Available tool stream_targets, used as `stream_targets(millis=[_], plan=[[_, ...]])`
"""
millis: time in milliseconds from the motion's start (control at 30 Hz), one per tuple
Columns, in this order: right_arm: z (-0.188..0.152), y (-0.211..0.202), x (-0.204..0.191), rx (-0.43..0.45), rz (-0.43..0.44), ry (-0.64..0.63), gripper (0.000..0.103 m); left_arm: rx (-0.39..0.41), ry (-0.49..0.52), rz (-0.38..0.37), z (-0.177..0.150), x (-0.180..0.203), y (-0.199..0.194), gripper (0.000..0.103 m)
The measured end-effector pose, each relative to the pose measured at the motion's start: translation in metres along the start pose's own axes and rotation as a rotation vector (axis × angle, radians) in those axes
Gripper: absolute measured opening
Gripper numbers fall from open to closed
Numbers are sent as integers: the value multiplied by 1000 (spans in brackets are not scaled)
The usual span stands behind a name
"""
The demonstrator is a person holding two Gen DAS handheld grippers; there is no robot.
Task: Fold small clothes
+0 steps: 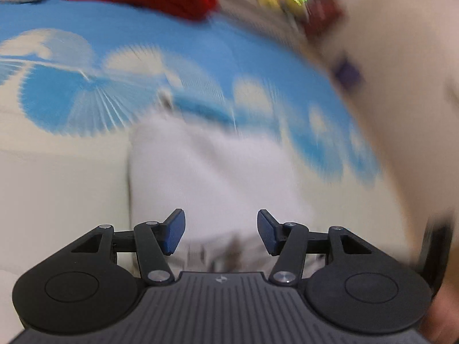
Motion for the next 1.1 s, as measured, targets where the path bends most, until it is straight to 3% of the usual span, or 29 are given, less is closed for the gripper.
stream_targets(millis=[67, 100, 133, 200, 267, 300, 367, 533, 633, 700, 733, 767, 800, 900, 933, 1033, 1100], plan=[[-2, 8, -8, -49, 8, -28, 4, -102, 120, 147, -17, 9, 26, 62], [-4, 12, -13, -88, 27, -44, 4, -111, 180, 228, -24, 13, 35, 71], [-4, 12, -15, -89, 13, -40, 5, -102, 199, 259, -26, 13, 37, 78], [3, 1, -16, -15, -6, -5, 15, -94, 141, 232, -25, 7, 32, 78], [11, -15, -12, 101, 19, 56, 37, -83, 66, 208, -21, 0, 21, 78], [17, -23, -9, 173, 38, 100, 43, -66, 29, 193, -18, -3, 13, 78], [26, -28, -3, 235, 79, 158, 56, -39, -37, 149, -15, -9, -1, 80], [51, 9, 1, 175, 187, 248, 57, -103, -202, 89, -9, -31, 2, 81], [66, 34, -3, 147, 217, 251, 57, -129, -217, 104, -7, -35, 6, 81], [70, 46, -8, 119, 243, 245, 55, -133, -215, 111, -4, -35, 11, 81], [72, 51, -9, 108, 261, 237, 44, -135, -214, 108, -4, -35, 13, 81], [74, 54, -10, 109, 281, 228, 14, -137, -211, 104, -2, -36, 16, 81], [75, 52, -12, 128, 284, 223, 3, -138, -207, 103, -1, -37, 17, 81], [77, 39, -5, 239, 254, 267, 2, -134, -202, 98, 2, -37, 22, 84], [77, 38, 0, 252, 198, 295, 0, -135, -203, 91, 3, -37, 24, 85], [76, 52, 5, 179, 158, 327, 0, -139, -209, 80, 4, -36, 29, 86], [77, 56, -2, 150, 158, 281, 2, -149, -218, 85, 5, -38, 33, 86]])
Point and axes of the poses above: each gripper's, at about its wrist camera, not at the fingertips, and y roughly the way its jaws point, x to its right, z to its top, the point moved 1 cm from there along y, roughly the way its jaws point, and after that the axes turned 8 degrees about -x, right-handed, at the moved point
